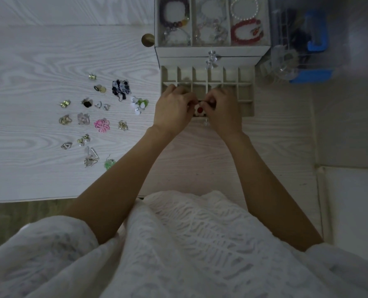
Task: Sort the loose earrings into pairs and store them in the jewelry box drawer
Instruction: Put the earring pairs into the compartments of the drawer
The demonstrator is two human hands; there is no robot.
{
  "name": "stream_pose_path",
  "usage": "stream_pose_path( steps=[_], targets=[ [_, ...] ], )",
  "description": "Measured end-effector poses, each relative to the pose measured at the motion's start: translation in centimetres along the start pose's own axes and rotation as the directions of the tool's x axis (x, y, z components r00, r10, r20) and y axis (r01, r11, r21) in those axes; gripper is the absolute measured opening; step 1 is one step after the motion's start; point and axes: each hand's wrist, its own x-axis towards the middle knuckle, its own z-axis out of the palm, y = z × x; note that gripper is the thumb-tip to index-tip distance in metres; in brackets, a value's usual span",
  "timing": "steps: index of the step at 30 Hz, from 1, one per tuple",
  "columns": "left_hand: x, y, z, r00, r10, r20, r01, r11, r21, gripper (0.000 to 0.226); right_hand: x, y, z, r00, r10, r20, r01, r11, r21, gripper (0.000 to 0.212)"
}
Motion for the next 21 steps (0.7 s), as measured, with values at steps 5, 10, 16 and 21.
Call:
stream_pose_path(
  steps=[5, 10, 16, 21],
  targets=[
    [-0.7, -0.2, 0.2, 0.998, -0.017, -0.054, 0.017, 1.000, 0.000, 0.016, 0.2, -0.1, 0.2, 1.000, 0.015, 0.018, -0.015, 1.000, -0.020, 0.004],
    [-0.6, -0.1, 0.4, 0.997, -0.004, -0.076, 0.006, 1.000, 0.020, 0.010, 0.0, 0.2, -0.3, 1.000, -0.019, 0.002, 0.019, 0.994, -0.104, 0.009],
    [-1.5, -0.1, -0.9, 0.998, 0.037, -0.058, -0.039, 0.999, -0.035, 0.017, -1.5, -0.6, -0.1, 0.979, -0.176, -0.104, 0.163, 0.978, -0.129, 0.015],
    [-6.7, -1.7, -4.6, 0.992, 0.119, -0.031, -0.122, 0.982, -0.143, 0.019, -5.0, -2.4, 0.5, 0.928, -0.366, -0.061, 0.361, 0.929, -0.084, 0.015]
  ],
)
